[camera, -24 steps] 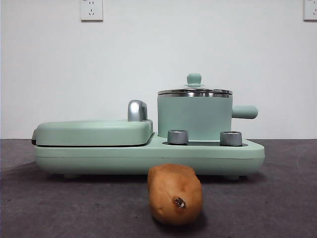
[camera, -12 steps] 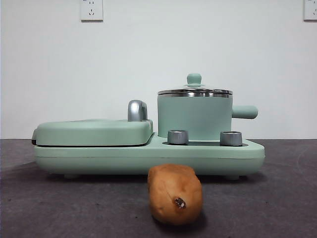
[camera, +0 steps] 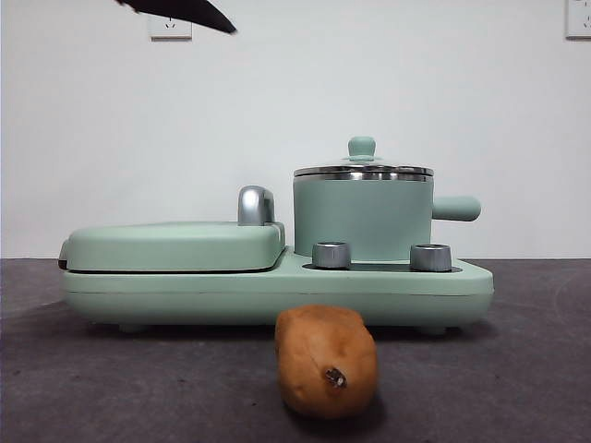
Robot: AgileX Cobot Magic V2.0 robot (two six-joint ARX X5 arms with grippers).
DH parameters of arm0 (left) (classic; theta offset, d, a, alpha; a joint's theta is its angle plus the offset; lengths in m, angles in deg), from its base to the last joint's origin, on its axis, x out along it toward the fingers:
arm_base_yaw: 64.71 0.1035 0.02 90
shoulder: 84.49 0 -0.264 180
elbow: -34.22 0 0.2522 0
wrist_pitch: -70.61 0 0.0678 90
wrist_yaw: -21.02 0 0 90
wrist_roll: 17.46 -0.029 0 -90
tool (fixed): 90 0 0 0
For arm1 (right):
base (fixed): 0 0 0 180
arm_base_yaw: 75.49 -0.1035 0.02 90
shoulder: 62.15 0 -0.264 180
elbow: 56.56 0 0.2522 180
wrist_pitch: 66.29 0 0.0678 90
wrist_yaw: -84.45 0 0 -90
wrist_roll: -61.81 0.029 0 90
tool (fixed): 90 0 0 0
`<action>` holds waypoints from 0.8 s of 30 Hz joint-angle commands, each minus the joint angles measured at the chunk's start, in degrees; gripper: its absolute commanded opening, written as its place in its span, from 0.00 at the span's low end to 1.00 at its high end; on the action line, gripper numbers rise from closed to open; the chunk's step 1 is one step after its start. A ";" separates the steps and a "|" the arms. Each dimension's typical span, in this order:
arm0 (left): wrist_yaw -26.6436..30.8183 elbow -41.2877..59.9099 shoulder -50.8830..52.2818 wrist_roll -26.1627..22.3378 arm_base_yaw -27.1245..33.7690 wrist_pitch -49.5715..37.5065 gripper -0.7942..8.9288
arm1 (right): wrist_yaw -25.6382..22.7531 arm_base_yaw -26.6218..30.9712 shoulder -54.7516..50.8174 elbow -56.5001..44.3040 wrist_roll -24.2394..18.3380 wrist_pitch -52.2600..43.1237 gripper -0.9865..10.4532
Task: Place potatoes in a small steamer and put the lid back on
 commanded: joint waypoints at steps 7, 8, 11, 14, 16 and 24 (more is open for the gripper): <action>12.55 -24.61 -21.03 -5.35 -6.12 10.32 0.51 | -0.33 -0.15 0.37 1.01 -0.70 0.15 0.50; 13.53 -26.97 -22.95 -5.38 -6.62 11.28 0.51 | -0.33 -0.15 0.37 1.01 -0.70 0.22 0.50; 15.04 -34.01 -28.68 -5.38 -7.87 13.60 0.51 | -0.33 -0.15 0.37 1.01 -0.68 0.26 0.50; 15.54 -39.28 -33.99 -5.31 -8.72 13.40 0.50 | -0.28 -0.15 0.37 1.01 -0.70 0.28 0.50; 15.54 -40.48 -36.63 -5.22 -8.90 13.00 0.50 | -0.28 -0.15 0.37 1.01 -0.70 0.31 0.50; 15.54 -40.48 -41.40 -5.38 -8.96 6.99 0.50 | -0.35 -0.15 0.37 1.01 -0.70 0.48 0.50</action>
